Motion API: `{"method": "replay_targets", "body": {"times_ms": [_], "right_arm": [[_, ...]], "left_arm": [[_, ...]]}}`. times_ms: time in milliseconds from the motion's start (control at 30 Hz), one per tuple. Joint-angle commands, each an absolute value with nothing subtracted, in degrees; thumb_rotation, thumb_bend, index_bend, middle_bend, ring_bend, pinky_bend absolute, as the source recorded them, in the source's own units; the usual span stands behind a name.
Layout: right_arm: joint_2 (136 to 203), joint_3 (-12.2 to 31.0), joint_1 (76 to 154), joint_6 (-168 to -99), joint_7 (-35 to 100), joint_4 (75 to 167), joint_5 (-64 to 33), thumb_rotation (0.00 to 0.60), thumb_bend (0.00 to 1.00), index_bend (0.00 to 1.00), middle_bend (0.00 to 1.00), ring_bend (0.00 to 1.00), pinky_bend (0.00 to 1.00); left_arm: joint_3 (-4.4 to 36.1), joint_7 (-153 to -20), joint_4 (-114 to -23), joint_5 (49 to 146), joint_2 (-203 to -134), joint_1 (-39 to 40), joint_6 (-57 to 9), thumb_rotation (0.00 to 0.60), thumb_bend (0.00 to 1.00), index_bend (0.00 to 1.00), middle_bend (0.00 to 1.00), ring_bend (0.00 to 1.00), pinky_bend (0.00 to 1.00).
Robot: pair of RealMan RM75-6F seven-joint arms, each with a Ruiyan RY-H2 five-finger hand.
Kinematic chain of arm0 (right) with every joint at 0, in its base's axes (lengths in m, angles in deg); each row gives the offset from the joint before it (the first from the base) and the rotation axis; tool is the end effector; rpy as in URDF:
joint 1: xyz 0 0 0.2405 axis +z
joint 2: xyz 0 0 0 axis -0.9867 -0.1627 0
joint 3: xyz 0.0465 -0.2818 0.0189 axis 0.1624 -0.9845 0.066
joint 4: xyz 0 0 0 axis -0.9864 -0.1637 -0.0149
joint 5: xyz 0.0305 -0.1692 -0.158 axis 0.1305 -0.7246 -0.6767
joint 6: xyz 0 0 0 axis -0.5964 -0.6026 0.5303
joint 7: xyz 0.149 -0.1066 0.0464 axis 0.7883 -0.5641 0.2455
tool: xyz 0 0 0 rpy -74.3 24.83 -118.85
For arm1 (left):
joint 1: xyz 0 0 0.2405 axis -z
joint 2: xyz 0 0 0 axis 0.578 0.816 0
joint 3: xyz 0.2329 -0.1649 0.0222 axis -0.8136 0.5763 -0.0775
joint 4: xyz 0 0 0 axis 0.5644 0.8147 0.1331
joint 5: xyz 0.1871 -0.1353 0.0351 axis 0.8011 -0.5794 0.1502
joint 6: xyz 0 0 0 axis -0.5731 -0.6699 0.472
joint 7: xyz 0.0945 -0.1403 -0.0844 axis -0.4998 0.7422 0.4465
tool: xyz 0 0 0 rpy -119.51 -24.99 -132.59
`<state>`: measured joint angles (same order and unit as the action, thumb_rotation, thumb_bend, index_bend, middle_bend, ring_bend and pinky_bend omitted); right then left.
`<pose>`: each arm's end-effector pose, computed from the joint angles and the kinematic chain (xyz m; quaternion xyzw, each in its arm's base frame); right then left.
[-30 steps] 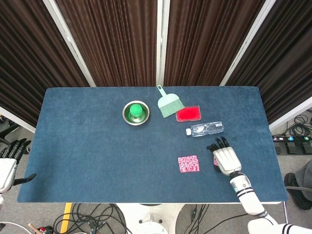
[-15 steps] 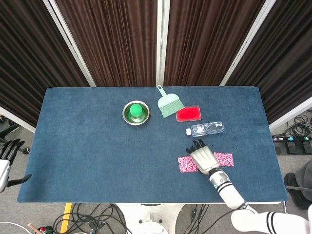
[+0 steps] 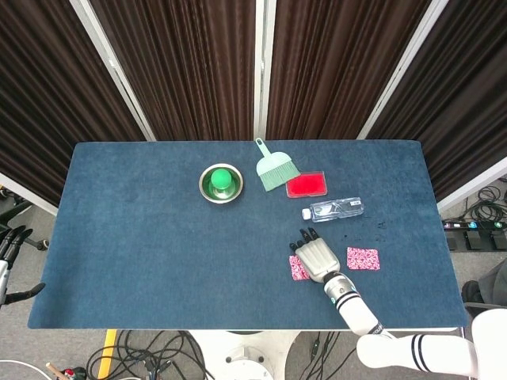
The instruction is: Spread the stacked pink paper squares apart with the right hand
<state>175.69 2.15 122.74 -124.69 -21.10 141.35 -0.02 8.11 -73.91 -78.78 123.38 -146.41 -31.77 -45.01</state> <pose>-0.1820 -0.3419 -0.0997 0.8336 -0.3116 0.1839 0.4173 -0.3913 0.2147 0.1854 -0.5961 -0.3999 -0.3739 0.5872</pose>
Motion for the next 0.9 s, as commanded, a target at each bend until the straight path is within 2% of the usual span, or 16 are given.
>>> {"method": "replay_targets", "body": {"times_ms": [33, 900], "right_arm": [[175.9, 1.8, 123.1, -125.1, -20.9, 141.1, 0.3, 0.600, 0.08, 0.26, 0.31, 0.04, 0.00], [177.5, -0.2, 124.4, -128.6, -18.4, 139.6, -1.2, 0.600, 0.11, 0.48, 0.48, 0.14, 0.00]], "left_arm": [[8.1, -73.8, -78.6, 123.4, -146.5, -31.8, -45.0, 0.600, 0.00, 0.09, 0.07, 0.04, 0.17], [8.3, -73.0, -78.4, 123.2, -146.5, -31.7, -44.4, 0.600, 0.00, 0.09, 0.07, 0.04, 0.17]]}}
